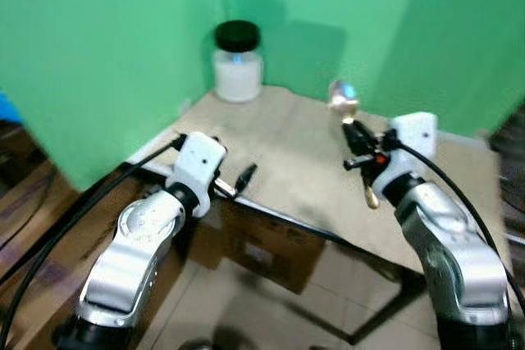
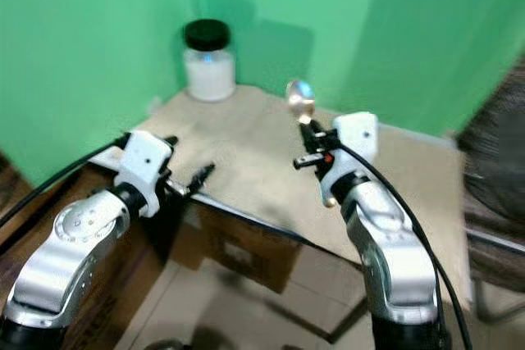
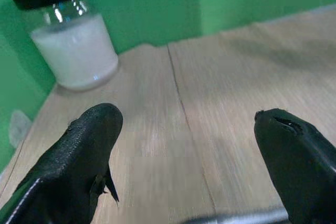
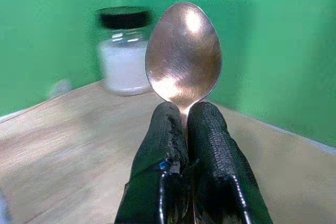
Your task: Setting the table
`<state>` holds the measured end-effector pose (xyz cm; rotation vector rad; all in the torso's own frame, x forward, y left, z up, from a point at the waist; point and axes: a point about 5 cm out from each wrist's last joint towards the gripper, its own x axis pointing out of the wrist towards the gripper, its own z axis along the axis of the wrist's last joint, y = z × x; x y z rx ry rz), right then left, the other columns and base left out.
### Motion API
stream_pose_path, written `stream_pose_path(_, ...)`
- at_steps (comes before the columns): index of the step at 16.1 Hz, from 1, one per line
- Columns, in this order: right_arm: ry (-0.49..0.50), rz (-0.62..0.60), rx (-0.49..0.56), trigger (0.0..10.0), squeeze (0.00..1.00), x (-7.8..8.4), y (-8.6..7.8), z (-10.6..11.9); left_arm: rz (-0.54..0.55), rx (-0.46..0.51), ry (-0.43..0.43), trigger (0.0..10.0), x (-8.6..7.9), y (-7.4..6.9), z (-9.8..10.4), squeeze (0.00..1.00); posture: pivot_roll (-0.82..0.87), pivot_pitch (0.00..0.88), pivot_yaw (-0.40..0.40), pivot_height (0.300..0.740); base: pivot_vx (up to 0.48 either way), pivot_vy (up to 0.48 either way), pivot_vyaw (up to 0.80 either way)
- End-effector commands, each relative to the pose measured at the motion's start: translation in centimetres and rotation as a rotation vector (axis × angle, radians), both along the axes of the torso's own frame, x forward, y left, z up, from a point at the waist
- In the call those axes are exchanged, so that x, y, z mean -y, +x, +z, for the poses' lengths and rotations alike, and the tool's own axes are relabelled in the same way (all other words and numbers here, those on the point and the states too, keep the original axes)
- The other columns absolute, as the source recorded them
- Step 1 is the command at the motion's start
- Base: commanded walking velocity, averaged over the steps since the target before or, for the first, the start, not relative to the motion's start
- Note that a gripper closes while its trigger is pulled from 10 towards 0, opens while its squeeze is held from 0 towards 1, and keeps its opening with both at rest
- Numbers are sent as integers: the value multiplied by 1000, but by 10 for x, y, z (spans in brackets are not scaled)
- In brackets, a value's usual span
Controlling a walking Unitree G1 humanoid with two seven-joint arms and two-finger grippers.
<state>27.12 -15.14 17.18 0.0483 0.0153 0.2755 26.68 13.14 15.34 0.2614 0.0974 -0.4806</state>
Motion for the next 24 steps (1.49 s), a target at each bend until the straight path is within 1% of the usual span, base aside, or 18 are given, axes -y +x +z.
stream_pose_path(1, -18, -73, 2, 10000, 0, 9, -3, 1, 33, 19, 5, 10000, -2, -1, 2, 227, 56, 0, -36, 740, 0, 0, -781)
stream_pose_path(2, -37, -124, -9, 10000, 0, 11, -6, -3, 62, 12, 3, 10000, -3, -3, 0, 212, 60, 0, -37, 740, 0, 0, -781)
stream_pose_path(3, -51, -144, -19, 10000, 0, 12, -7, -5, 75, 16, 19, 10000, -4, -4, -1, 208, 63, 0, -37, 740, 0, 0, -781)
stream_pose_path(5, -30, -163, -23, 10000, 0, 11, -9, -5, 99, 28, -12, 10000, -4, -7, -2, 204, 55, 0, -27, 740, 0, 0, -784)
stream_pose_path(7, -8, -189, -16, 10000, 0, 10, -10, -4, 105, 21, 0, 10000, -3, -7, -4, 196, 64, 0, -24, 740, 0, 0, -800)
stream_pose_path(9, 67, -188, 7, 10000, 0, 9, -10, -4, 121, 22, -20, 10000, -2, -7, -3, 196, 66, 0, -24, 740, 0, 0, -800)
stream_pose_path(10, 7, -209, 7, 10000, 0, 11, -10, -7, 134, 29, -29, 10000, -3, -6, -1, 196, 68, 0, -27, 740, 0, 0, -800)
stream_pose_path(11, -3, -208, 10, 10000, 0, 10, -11, -9, 142, 31, -34, 10000, -5, -5, 0, 196, 72, 0, -29, 740, 0, 0, -800)
stream_pose_path(12, 13, -234, 21, 10000, 0, 11, -10, -9, 149, 30, -34, 10000, -6, -5, -1, 196, 75, 0, -27, 740, 0, 0, -800)
stream_pose_path(13, 33, -220, 12, 10000, 0, 9, -9, -10, 151, 34, -40, 10000, -6, -5, 0, 200, 80, 0, -27, 740, 0, 0, -800)
stream_pose_path(15, -4, -247, 35, 10000, 0, 10, -8, -9, 154, 31, -37, 10000, -7, -4, 0, 196, 78, 0, -27, 740, 0, 0, -800)
stream_pose_path(17, -1, -249, 57, 10000, 0, 10, -8, -9, 154, 30, -40, 10000, -7, -3, 1, 188, 74, 0, -24, 740, 0, 0, -800)
stream_pose_path(18, -16, -251, 67, 10000, 0, 9, -9, -8, 146, 29, -44, 10000, -6, -3, 1, 184, 67, 0, -16, 740, 0, 0, -800)
stream_pose_path(20, -21, -254, 64, 10000, 0, 9, -13, -9, 135, 24, -41, 10000, -4, -1, 0, 157, 53, 0, 2, 740, 0, 0, -800)
stream_pose_path(24, -10, -245, 55, 10000, 0, 9, -17, -10, 117, 19, -41, 10000, -3, 0, 0, 141, 38, 0, 15, 740, 0, 0, -800)
